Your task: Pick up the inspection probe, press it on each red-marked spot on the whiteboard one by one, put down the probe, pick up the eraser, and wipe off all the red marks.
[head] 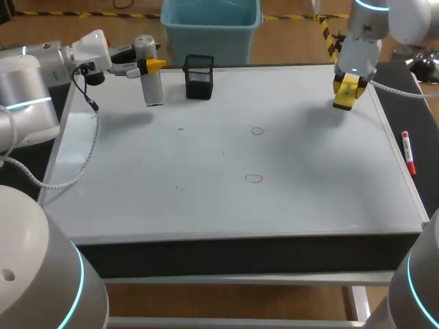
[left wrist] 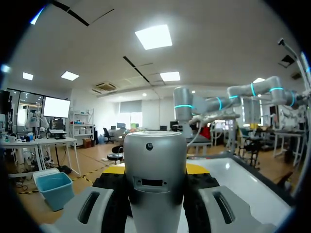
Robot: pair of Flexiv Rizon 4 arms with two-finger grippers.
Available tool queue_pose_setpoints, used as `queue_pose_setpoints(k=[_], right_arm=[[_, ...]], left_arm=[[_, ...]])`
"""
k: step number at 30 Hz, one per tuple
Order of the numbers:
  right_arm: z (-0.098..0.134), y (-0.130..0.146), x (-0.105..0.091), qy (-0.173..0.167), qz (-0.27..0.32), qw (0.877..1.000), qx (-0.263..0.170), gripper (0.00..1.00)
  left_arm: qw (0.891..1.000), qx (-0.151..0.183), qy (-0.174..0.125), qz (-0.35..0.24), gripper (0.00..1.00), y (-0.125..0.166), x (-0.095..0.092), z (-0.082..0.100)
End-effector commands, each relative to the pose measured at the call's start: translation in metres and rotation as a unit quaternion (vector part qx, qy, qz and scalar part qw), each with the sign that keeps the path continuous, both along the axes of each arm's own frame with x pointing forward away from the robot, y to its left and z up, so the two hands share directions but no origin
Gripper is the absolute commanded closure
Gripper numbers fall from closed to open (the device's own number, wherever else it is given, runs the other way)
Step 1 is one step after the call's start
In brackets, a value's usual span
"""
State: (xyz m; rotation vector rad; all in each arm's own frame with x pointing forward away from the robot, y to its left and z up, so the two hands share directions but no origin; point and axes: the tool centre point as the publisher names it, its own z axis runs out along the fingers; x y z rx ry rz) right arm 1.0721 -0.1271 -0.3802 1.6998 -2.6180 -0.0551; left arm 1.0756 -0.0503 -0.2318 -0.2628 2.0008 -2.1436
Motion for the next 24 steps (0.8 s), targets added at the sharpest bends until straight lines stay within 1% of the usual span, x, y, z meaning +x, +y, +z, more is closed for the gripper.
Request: queue_pose_setpoints(k=[1, 3, 5, 8, 12, 14, 16, 22, 24], right_arm=[[0.001, -0.001, 0.001, 0.0, 0.001, 1.0, -0.001, 1.0], [0.001, -0.001, 0.001, 0.0, 0.001, 1.0, -0.001, 1.0], [0.001, -0.001, 0.001, 0.0, 0.001, 1.0, -0.001, 1.0], [0.001, -0.001, 0.001, 0.0, 0.001, 1.0, -0.001, 1.0], [0.001, -0.001, 0.001, 0.0, 0.001, 1.0, -0.001, 1.0], [0.001, -0.001, 0.001, 0.0, 0.001, 1.0, -0.001, 1.0], [0.001, -0.001, 0.001, 0.0, 0.001, 1.0, -0.001, 1.0], [0.001, -0.001, 0.001, 0.0, 0.001, 1.0, -0.001, 1.0], [0.001, -0.001, 0.001, 0.0, 0.001, 1.0, -0.001, 1.0]], left_arm=[[1.0, -0.008, -0.007, -0.009, 1.0, -0.008, -0.003, 0.005], [1.0, -0.019, -0.014, -0.016, 1.0, -0.014, -0.008, 0.011], [0.999, -0.016, -0.017, -0.025, 1.0, -0.021, -0.012, 0.016], [0.999, -0.02, -0.021, -0.039, 1.0, -0.033, -0.019, 0.022], [0.998, -0.014, -0.023, -0.052, 1.0, -0.052, -0.028, 0.027], [0.998, -0.012, -0.023, -0.06, 1.0, -0.06, -0.032, 0.029], [0.997, 0.0, -0.014, -0.071, 1.0, -0.07, -0.035, 0.027], [0.996, 0.004, -0.013, -0.089, 1.0, -0.093, -0.044, 0.025], [0.995, 0.0, -0.012, -0.096, 1.0, -0.099, -0.049, 0.025]])
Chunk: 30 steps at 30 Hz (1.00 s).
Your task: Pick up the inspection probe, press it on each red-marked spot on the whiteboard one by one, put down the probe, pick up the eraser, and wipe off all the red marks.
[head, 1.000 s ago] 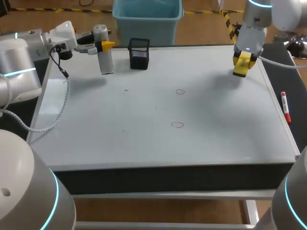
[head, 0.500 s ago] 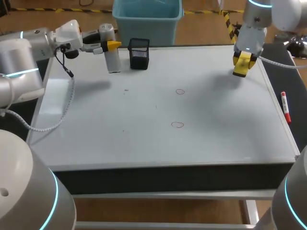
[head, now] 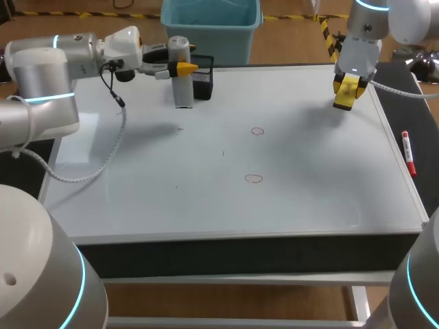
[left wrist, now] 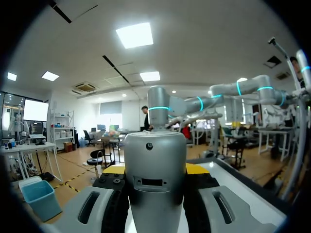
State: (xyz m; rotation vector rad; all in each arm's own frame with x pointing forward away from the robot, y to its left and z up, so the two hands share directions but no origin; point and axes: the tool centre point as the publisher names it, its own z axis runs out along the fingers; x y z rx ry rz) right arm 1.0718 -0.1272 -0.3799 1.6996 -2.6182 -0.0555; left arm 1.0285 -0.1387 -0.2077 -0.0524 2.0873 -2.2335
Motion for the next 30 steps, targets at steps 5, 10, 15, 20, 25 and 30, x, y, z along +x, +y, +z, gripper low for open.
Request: queue_pose_setpoints(k=[5, 10, 15, 20, 25, 30], right_arm=[[0.001, -0.001, 0.001, 0.0, 0.001, 1.0, -0.001, 1.0], [0.001, -0.001, 0.001, 0.0, 0.001, 1.0, -0.001, 1.0], [0.001, -0.001, 0.001, 0.0, 0.001, 1.0, -0.001, 1.0], [0.001, -0.001, 0.001, 0.0, 0.001, 1.0, -0.001, 1.0], [0.001, -0.001, 0.001, 0.0, 0.001, 1.0, -0.001, 1.0], [0.001, -0.001, 0.001, 0.0, 0.001, 1.0, -0.001, 1.0]], left_arm=[[0.999, -0.005, -0.001, -0.034, 1.0, -0.033, -0.018, -0.002], [0.998, -0.006, -0.003, -0.055, 1.0, -0.052, -0.028, -0.002], [0.997, -0.011, -0.004, -0.081, 1.0, -0.071, -0.033, -0.003], [0.995, -0.008, 0.001, -0.1, 1.0, -0.093, -0.034, -0.006], [0.993, -0.011, 0.006, -0.118, 1.0, -0.112, -0.034, -0.01], [0.991, -0.009, 0.009, -0.132, 1.0, -0.128, -0.036, -0.014]])
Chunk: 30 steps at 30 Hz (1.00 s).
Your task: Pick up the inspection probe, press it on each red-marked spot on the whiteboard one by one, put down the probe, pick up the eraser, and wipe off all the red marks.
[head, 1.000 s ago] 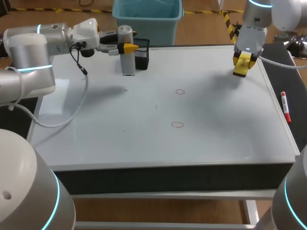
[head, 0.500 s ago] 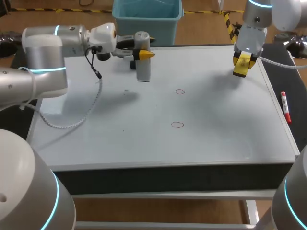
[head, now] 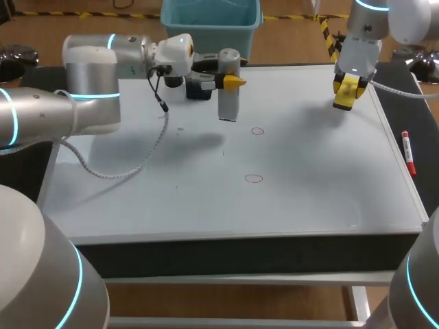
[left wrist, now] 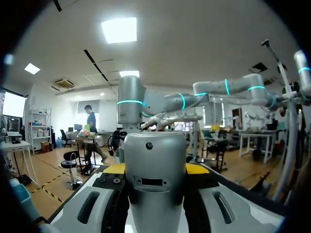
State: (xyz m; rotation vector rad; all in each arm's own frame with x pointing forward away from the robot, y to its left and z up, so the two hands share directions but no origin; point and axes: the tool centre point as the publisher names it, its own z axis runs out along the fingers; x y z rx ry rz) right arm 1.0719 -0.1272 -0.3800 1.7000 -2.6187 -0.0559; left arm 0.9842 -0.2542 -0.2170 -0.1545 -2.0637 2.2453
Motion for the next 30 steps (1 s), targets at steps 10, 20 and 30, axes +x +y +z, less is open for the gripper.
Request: queue_pose_setpoints(k=[10, 20, 30], right_arm=[[0.001, 0.0, 0.001, 0.0, 0.001, 1.0, -0.002, 1.0], [0.001, 0.0, 0.001, 0.0, 0.001, 1.0, -0.002, 1.0], [0.001, 0.0, 0.001, 0.0, 0.001, 1.0, -0.002, 1.0]], left_arm=[[0.999, -0.005, 0.009, -0.049, 1.0, -0.035, 0.009, -0.018], [0.998, -0.013, 0.014, -0.057, 1.0, -0.05, 0.014, -0.033], [0.998, -0.015, 0.015, -0.054, 1.0, -0.062, 0.016, -0.048]])
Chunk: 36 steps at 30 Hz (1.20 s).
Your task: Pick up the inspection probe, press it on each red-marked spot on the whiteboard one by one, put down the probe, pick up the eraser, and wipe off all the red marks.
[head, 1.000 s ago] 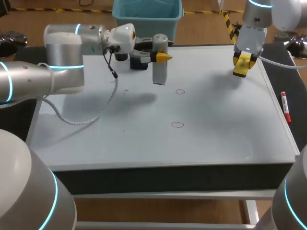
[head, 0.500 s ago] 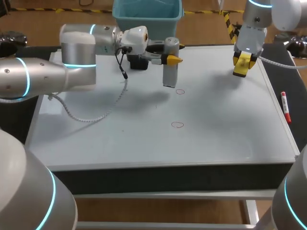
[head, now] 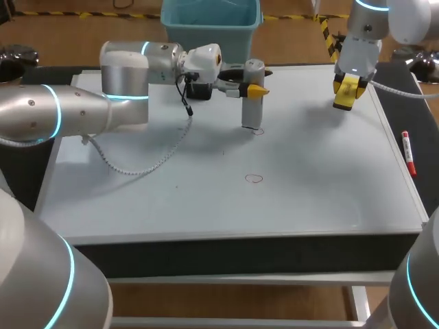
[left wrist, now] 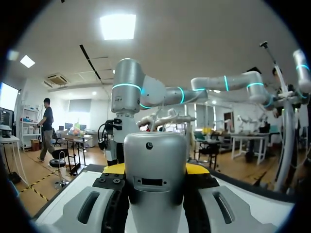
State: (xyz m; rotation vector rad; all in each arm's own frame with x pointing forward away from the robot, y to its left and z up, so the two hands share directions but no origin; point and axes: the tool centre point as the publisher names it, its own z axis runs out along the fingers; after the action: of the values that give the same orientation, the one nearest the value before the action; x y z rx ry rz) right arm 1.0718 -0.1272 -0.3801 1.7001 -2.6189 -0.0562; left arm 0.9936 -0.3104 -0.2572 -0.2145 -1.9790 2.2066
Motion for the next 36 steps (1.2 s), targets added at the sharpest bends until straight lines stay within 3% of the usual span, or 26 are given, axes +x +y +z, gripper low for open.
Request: queue_pose_setpoints(k=[1, 36], right_arm=[[0.001, 0.0, 0.001, 0.0, 0.001, 1.0, -0.002, 1.0], [0.001, 0.0, 0.001, 0.0, 0.001, 1.0, -0.002, 1.0]], left_arm=[[1.0, -0.005, 0.003, -0.009, 1.0, -0.007, 0.007, -0.008], [1.0, 0.007, 0.008, -0.011, 1.0, -0.015, 0.006, -0.02]])
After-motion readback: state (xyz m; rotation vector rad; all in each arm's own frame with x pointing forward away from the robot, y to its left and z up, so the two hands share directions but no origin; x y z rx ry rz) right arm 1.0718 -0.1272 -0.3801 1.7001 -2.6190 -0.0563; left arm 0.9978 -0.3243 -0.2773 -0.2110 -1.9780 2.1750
